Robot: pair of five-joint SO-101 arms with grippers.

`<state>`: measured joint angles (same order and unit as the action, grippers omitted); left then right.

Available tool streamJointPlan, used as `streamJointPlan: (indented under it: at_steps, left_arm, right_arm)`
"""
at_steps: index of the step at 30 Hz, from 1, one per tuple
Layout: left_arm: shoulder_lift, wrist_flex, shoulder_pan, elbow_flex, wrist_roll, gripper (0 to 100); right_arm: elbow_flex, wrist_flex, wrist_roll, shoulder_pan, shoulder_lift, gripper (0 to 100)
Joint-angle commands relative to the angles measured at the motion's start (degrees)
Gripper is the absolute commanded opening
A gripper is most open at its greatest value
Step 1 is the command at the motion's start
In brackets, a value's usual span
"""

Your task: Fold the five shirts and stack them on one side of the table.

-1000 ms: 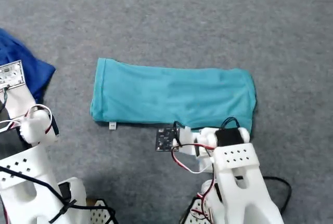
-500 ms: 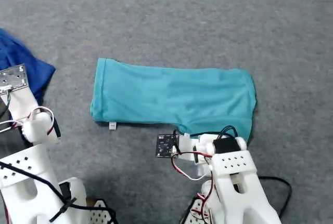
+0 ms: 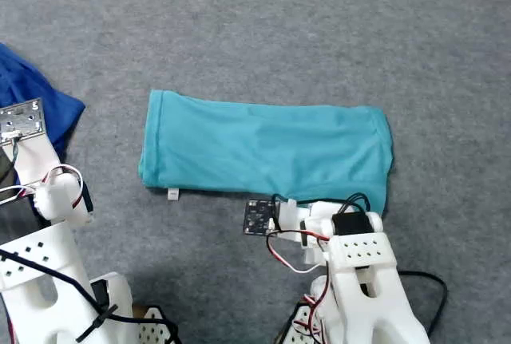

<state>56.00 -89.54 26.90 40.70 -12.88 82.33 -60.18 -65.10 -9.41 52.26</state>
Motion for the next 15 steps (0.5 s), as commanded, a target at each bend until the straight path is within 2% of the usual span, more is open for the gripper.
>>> streamJointPlan:
  at_steps: [1,8,15]
  left_arm:
    - [0.84,-0.35,0.70,-0.44,-0.26,2]
    - [0.84,-0.35,0.70,-0.44,-0.26,2]
    - [0.84,-0.35,0.62,-0.44,-0.26,2]
  right_arm:
    - [0.84,0.35,0.53,1.01,-0.22,1.9]
    - [-0.84,-0.09,0.79,1.19,-0.13,0.5]
    - [-12.88,-5.98,0.79,1.27,-0.13,0.5]
